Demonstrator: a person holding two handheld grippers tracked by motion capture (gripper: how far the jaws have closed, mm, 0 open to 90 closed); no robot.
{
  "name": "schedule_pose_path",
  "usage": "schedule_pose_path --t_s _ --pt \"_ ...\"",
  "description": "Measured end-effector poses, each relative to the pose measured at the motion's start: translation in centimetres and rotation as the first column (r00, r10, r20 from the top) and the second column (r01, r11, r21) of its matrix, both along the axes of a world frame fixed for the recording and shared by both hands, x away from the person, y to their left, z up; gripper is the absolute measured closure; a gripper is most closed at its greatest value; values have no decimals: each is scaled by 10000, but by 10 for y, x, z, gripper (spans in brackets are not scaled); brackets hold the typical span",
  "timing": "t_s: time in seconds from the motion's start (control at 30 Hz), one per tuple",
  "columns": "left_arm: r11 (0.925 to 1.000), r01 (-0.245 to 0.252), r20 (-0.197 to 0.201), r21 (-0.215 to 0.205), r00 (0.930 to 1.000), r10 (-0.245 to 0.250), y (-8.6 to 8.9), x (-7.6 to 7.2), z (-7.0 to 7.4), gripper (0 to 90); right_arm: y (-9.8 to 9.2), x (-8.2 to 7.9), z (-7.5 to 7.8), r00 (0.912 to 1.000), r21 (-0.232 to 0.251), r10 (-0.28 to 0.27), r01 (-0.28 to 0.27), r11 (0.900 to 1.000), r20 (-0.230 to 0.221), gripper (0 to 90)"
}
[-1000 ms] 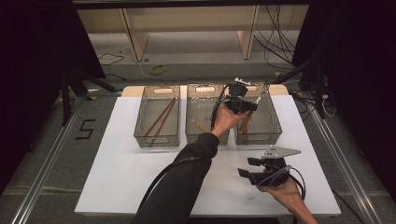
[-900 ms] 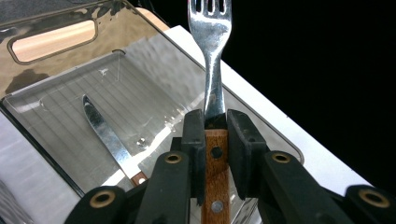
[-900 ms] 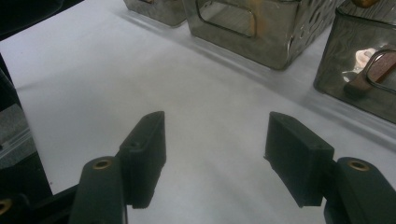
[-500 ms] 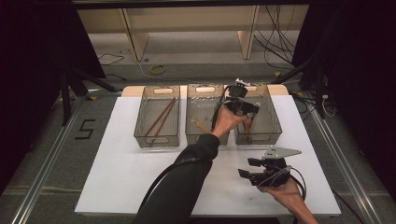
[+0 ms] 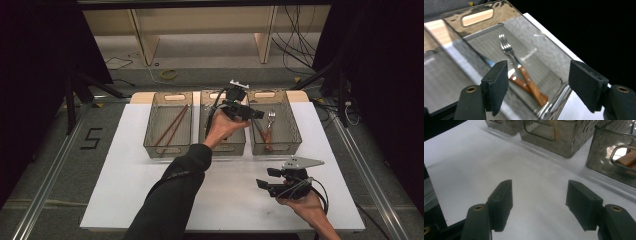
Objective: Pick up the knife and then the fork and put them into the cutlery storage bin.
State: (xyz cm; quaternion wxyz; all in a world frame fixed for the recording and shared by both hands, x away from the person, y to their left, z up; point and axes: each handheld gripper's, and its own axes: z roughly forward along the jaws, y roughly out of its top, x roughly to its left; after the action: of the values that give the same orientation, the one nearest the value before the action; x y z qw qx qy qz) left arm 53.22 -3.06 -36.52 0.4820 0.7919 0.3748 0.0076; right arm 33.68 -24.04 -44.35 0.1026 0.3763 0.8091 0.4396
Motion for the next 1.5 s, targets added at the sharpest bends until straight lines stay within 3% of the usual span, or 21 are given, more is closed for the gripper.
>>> schedule_pose_path --t_s 0.63,0.87,1.5 --pt "9963 573 835 -639 9952 -518 81 -55 3 236 -10 7 0 9991 376 -390 384 9986 142 367" --pt "9930 673 1010 -970 9932 -575 105 -81 -9 230 -13 6 1 9983 665 -561 548 9963 181 359" --pt "9947 510 1396 -894 9895 -381 153 -130 -39 220 -11 4 3 9975 881 -631 601 9943 315 349"
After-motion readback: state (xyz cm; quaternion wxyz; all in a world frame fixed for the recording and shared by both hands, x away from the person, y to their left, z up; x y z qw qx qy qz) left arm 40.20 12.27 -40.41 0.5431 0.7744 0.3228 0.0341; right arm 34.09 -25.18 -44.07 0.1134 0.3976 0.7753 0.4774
